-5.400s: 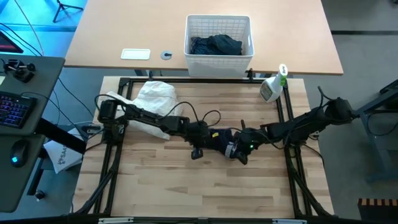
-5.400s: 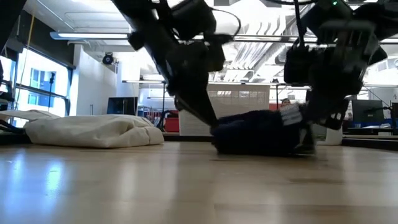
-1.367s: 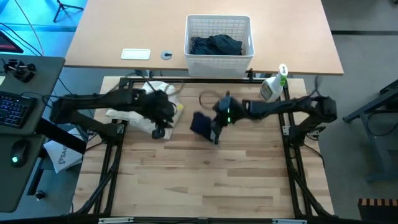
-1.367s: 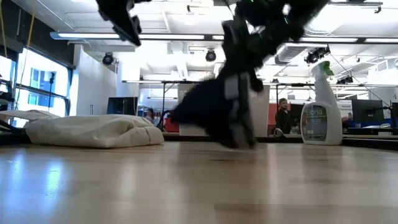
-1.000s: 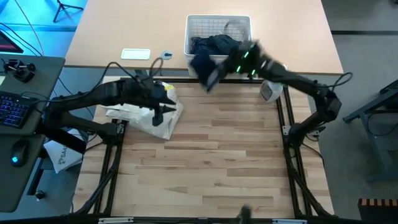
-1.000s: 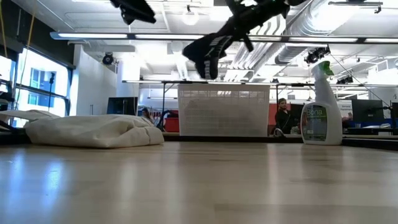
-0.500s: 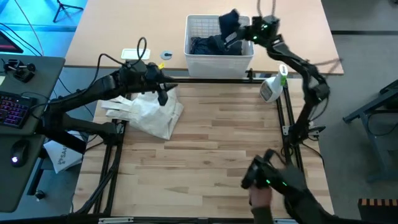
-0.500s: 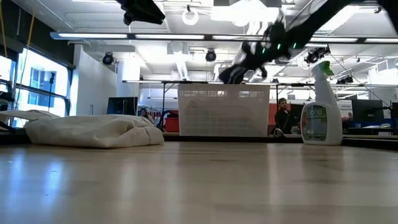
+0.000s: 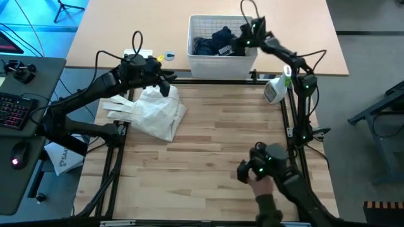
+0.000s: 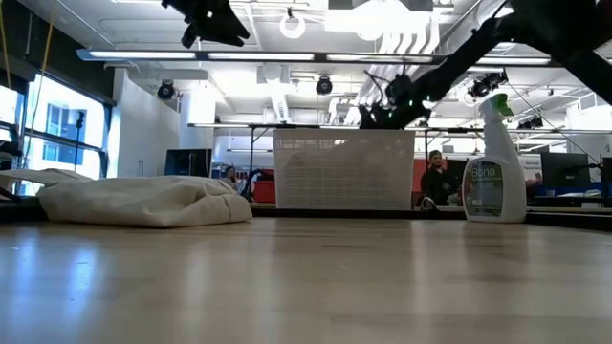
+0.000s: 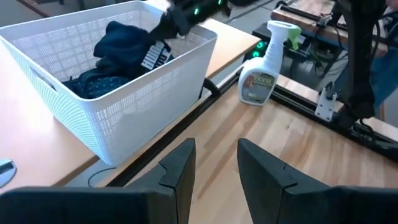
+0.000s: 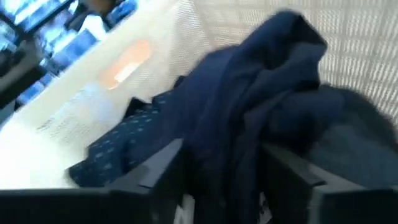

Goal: Fold laundry
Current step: Put the blue underwear into the laundry bin

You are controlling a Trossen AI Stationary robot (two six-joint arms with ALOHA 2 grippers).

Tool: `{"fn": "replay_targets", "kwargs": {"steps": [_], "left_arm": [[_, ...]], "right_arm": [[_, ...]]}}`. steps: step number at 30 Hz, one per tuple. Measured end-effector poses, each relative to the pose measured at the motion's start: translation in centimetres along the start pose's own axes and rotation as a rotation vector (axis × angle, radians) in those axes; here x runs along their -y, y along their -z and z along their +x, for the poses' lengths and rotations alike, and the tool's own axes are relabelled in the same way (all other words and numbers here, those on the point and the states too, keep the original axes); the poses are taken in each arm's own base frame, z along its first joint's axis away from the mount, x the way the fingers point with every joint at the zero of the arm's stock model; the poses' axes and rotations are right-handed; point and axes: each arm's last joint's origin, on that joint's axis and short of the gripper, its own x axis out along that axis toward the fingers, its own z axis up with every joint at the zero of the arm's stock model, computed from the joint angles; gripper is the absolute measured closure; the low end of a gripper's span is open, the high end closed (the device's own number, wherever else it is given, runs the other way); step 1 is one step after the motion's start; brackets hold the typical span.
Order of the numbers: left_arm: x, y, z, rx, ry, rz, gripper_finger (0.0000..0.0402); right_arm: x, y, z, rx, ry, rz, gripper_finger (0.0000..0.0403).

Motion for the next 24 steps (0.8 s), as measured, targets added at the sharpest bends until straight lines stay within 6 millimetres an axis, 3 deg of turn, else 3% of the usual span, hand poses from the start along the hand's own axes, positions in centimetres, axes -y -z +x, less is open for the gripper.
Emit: {"fn": "replay_targets", "kwargs": {"steps": [5,8,11,14,21,24], "left_arm": [[-0.1,0.0,0.0,0.002,-0.004,-0.039,0.0293],[-0.1,0.0,0.0,0.005,-0.016,-0.077,0.0293],[-0.1,0.0,0.0,0.005,-0.019,-0.106,0.0293],[-0.2,0.0,0.0,0.006,-0.021,-0.115,0.0293],[-0.2,0.0,0.0,0.006,-0.021,-0.161,0.0293],[-0.1,-0.1,-0.1,0.005,-0.004,-0.205,0.0293]], "right_arm": [[-1.2,-4.9,-4.0,-0.044,0.126,-0.101,0.0159],[-2.3,-7.3,-5.7,-0.001,0.187,-0.147,0.0156],[-3.5,-8.2,-5.7,0.056,0.095,-0.183,0.0172],[-3.8,-7.1,-3.8,0.052,0.039,-0.179,0.0208],[-0.8,-0.5,4.1,-0.136,0.215,-0.155,0.0310],[-0.2,0.4,5.2,-0.160,0.253,-0.153,0.0343]]}}
